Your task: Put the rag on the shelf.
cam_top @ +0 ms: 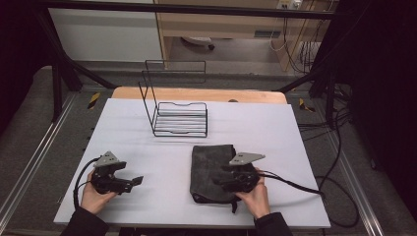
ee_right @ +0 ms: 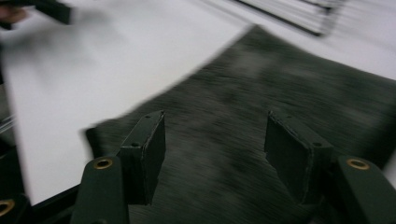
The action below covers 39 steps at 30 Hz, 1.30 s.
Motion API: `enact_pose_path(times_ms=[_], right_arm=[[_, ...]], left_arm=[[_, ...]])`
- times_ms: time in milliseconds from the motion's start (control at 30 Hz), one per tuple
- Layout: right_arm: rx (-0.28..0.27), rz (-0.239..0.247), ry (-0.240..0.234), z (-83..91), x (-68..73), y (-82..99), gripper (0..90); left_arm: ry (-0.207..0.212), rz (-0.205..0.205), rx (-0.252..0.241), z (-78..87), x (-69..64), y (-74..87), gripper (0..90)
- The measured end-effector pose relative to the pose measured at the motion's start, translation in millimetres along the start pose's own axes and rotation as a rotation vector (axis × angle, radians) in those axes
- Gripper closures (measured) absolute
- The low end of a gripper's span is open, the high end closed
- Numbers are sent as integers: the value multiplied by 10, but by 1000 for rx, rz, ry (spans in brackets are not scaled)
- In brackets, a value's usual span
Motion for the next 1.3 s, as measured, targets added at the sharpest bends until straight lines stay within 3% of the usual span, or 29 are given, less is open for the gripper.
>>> enact_pose_path(times_ms=[100,233,400,500,667,967,1000,1100,1300], right_arm=[[7,-51,79,121,-248,117,423],[50,-119,118,168,-414,341,475],[63,-140,91,141,-370,442,633],[71,-151,92,136,-354,464,689],[84,-152,92,103,-359,490,711],[81,-171,95,76,-348,496,722],[80,-171,93,71,-351,492,798],[76,-177,86,78,-347,478,852],[66,-158,132,162,-446,418,860]], left_arm=[[9,7,-3,-20,-93,-53,69],[20,3,3,-68,-203,-120,72],[41,-25,5,-167,-456,-267,73],[48,-37,11,-194,-530,-292,74],[61,-50,27,-292,-692,-325,77],[75,-57,47,-412,-840,-357,93],[78,-55,49,-432,-860,-359,97],[85,-57,56,-476,-916,-372,99],[103,-63,61,-513,-1010,-390,105]])
Point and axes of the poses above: each handheld gripper's, and its own axes: z roughly backward along the jaws, y roughly out of its underside, x roughly to its left, the point moved 9 cm from there along -z, roughly forward along the jaws, and after that the axes turned 3 degrees about z, right-handed, at the moved point
